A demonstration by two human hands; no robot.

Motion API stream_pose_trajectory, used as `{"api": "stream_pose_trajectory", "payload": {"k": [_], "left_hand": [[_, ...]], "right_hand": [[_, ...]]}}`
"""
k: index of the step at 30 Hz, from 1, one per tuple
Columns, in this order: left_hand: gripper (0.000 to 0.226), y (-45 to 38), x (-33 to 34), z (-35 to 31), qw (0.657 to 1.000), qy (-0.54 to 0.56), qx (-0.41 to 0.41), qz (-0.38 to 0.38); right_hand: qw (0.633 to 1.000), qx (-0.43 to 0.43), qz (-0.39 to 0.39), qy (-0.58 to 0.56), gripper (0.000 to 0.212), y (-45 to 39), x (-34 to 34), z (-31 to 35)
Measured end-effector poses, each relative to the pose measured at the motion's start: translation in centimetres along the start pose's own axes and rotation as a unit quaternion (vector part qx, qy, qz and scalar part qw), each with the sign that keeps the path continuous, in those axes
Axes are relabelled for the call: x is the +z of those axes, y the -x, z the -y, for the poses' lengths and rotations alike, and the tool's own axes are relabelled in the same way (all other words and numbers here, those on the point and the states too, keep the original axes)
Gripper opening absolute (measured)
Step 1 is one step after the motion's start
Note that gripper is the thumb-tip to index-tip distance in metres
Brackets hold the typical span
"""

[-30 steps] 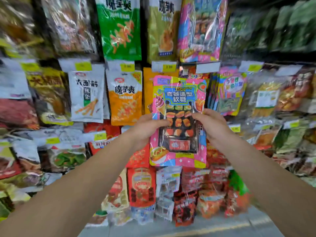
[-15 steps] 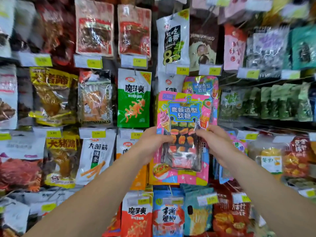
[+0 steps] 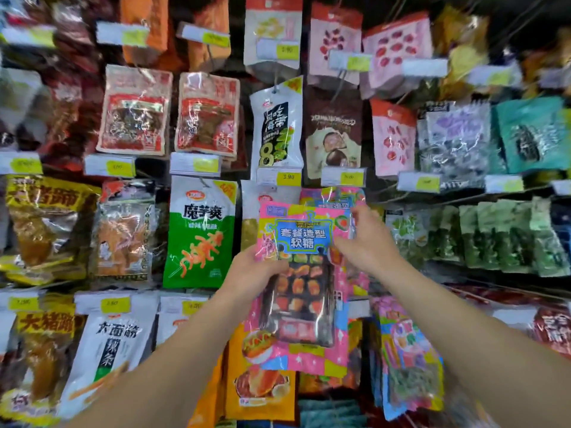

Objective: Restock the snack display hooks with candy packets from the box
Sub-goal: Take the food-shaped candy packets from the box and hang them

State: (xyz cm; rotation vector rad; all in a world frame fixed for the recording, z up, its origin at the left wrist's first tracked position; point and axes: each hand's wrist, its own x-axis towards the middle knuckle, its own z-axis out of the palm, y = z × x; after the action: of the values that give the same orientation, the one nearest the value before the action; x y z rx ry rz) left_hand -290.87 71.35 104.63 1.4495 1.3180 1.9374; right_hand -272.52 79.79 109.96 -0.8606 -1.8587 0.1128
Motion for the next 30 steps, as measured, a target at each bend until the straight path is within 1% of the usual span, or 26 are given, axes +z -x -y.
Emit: {"api": "stream_pose_trajectory", "payload": {"k": [2,5,8,12,14,17,19,21,25,30], "left_hand": [[0.016,-0.6,1.1,0.3,1.0,-0.003,-0.002,-0.022],[0.021,-1.7,2.8,0.3,0.999,-0.021,-0.005,-0.031],[0.024,-3.4,4.6,0.2,0.998,-0.036,-0.012,-0.053],[0.02,-5.0,7.1,-0.3,0.998,-0.034,0.01,-0.045],[0.018,-5.6,8.1,-0.2,0.998,-0.034,0.025,-0.048],[0.011,-6.7,9.0,0.1,0.996,-0.038,0.043,-0.062],[0.009,-7.4,9.4,0.4,0.995,-0.038,0.049,-0.075],[0.011,-8.1,9.9,0.4,0.995,-0.037,0.05,-0.084],[0.013,-9.7,10.7,0.2,0.995,-0.033,0.04,-0.091],[0.007,-11.6,11.9,0.1,0.991,-0.04,0.035,-0.122]], "right_hand": [[0.999,-0.032,-0.018,0.033,0.065,-2.6,-0.9,-1.0],[0.992,-0.087,-0.023,0.09,0.063,-5.8,-2.2,-2.0],[0.969,-0.166,-0.02,0.18,0.058,-8.8,-2.7,-3.2],[0.949,-0.223,-0.013,0.221,0.065,-12.0,-2.6,-5.0],[0.945,-0.244,-0.03,0.216,0.061,-13.2,-2.5,-5.8],[0.937,-0.287,-0.089,0.179,0.039,-14.8,-2.6,-6.3],[0.948,-0.275,-0.11,0.118,0.029,-15.5,-2.9,-6.2],[0.957,-0.257,-0.101,0.085,0.027,-16.0,-3.2,-6.0],[0.958,-0.263,-0.092,0.068,0.025,-16.4,-3.3,-5.8],[0.958,-0.267,-0.088,0.055,0.027,-16.6,-3.2,-6.3]]}}
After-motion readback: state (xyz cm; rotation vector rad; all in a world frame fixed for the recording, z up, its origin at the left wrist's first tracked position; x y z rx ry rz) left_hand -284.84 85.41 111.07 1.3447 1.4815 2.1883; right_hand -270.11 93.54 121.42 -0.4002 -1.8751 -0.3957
